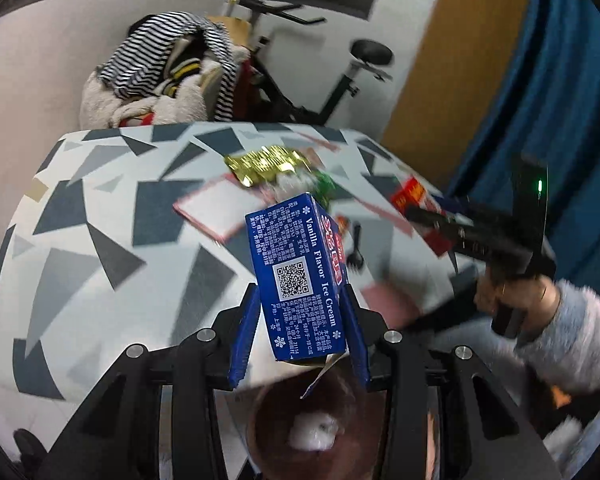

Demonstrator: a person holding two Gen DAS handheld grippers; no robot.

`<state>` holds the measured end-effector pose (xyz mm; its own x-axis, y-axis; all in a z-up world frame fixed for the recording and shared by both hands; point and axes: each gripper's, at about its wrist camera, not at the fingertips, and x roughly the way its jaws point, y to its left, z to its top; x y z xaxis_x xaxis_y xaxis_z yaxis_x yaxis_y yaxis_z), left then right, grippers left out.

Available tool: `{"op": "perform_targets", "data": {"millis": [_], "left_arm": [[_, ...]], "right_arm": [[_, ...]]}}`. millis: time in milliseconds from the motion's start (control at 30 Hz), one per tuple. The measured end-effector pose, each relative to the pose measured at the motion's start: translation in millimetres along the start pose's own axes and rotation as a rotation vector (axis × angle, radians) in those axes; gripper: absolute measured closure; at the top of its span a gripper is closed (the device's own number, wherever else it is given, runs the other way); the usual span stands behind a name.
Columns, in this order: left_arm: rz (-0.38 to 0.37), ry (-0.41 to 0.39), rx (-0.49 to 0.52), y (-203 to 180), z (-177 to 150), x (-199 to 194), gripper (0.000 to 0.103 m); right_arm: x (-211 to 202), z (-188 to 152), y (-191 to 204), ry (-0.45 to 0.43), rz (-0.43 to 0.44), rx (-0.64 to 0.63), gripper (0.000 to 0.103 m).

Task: Collect trash
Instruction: 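Carry both held boxes down to the brown bin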

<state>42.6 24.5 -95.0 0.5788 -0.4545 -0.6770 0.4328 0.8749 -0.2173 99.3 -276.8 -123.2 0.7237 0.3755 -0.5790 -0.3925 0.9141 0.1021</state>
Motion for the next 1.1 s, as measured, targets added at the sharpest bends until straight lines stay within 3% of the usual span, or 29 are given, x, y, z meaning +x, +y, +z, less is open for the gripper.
{"op": "perform_targets", "data": {"millis": [500,667,767,933,1100], "left_arm": [[-0.030,0.156,0.198,-51.7,-93.5,31.2,0.063],[-0.001,0.253,0.211,-49.6,-123.0,58.2,0.063],[0.008,0.319,0.184,-40.3,-132.5,79.5,0.063],[0.064,0.406,0.220,-35.4,-144.5,114.3,0.063],[0.112,0.459,0.235,-30.3,-155.1,132.6,0.062]], "right_arm": [[-22.7,-69.7,43.8,0.055,0.062,0.033,0.044],[-22.4,-88.4,44.1,0.080,0.071,0.050,0.044],[-20.4,-98.9,44.1,0.099,0.080,0.056,0.044],[-19.4,-105.7,42.1,0.109,0.088,0.070,0.044],[-20.7,-110.3,39.0,0.111,0.092,0.084,0.044]]}}
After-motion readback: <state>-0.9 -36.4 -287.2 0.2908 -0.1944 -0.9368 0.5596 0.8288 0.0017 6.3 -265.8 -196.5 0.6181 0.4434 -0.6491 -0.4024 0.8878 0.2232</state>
